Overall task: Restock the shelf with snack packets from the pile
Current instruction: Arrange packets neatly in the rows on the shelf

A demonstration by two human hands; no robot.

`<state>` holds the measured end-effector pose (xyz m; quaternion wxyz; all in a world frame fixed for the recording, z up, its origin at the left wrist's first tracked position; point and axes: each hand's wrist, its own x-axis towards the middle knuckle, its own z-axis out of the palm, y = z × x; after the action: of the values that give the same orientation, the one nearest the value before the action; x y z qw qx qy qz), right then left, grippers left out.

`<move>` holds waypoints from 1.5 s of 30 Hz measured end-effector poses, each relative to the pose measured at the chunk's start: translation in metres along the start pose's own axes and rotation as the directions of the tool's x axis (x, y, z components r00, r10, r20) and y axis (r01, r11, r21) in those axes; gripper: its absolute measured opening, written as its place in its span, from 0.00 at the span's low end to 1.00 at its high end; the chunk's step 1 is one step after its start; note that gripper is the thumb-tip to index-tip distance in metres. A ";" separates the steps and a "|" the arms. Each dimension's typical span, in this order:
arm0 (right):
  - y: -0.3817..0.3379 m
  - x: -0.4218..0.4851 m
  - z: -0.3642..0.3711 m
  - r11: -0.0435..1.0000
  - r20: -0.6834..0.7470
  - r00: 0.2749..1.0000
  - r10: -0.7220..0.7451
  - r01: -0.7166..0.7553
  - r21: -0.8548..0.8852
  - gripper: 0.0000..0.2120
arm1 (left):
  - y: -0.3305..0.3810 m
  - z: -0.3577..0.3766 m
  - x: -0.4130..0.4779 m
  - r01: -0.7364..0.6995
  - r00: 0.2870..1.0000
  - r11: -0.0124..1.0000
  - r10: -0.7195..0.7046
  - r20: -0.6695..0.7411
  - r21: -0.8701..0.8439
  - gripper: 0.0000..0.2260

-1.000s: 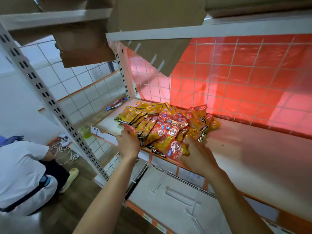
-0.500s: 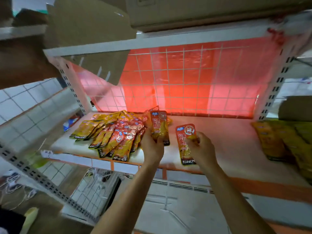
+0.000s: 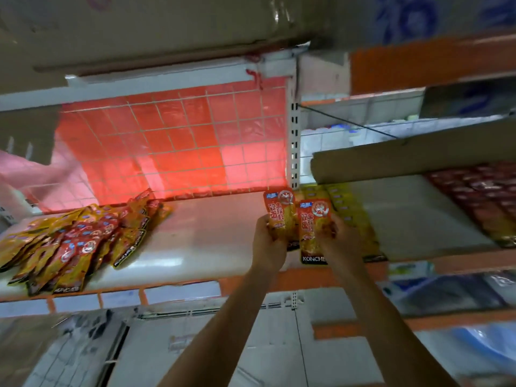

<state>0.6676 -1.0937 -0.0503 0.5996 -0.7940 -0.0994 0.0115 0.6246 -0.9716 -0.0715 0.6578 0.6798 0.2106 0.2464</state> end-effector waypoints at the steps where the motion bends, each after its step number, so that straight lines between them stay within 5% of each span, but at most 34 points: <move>1: 0.006 0.003 -0.018 1.000 -0.011 1.000 -0.005 0.005 -0.006 0.13 | 0.002 0.019 -0.003 0.023 1.000 0.999 -0.023 0.019 -0.023 0.20; 13: 0.066 0.042 -0.169 1.000 -0.248 0.969 -0.019 0.015 -0.017 0.13 | 0.012 0.195 -0.022 0.097 0.958 0.995 -0.099 0.270 0.022 0.12; 17: 0.079 0.069 -0.191 0.996 -0.265 0.960 0.086 -0.087 0.008 0.16 | 0.012 0.234 -0.002 0.087 0.949 0.991 -0.113 0.294 0.098 0.09; 22: 0.088 0.109 -0.212 0.979 -0.246 0.955 0.163 -0.126 0.161 0.21 | 0.005 0.277 0.031 0.029 0.935 0.980 -0.097 0.341 0.198 0.15; 29: 0.107 0.160 -0.237 0.982 -0.384 0.908 0.168 -0.186 -0.010 0.24 | -0.007 0.315 0.072 -0.090 0.949 0.929 -0.028 0.313 0.358 0.32; 33: 0.113 0.185 -0.257 0.982 -0.415 0.898 0.147 -0.182 -0.046 0.26 | -0.016 0.342 0.094 -0.146 0.924 0.817 -0.088 0.372 0.558 0.20; 37: 0.113 0.212 -0.277 0.988 -0.362 0.930 0.069 -0.114 -0.105 0.31 | -0.022 0.368 0.114 -0.281 0.887 0.635 -0.115 0.447 0.720 0.22; 45: 0.118 0.252 -0.308 0.985 -0.159 0.983 0.096 -0.117 -0.125 0.36 | -0.021 0.406 0.134 -0.306 0.934 0.292 -0.094 0.345 0.906 0.16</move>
<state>0.9736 -1.3737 -0.0509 0.5494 -0.8352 -0.0110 -0.0239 0.9797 -1.2101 -0.0897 0.1339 0.9789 0.1542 -0.0015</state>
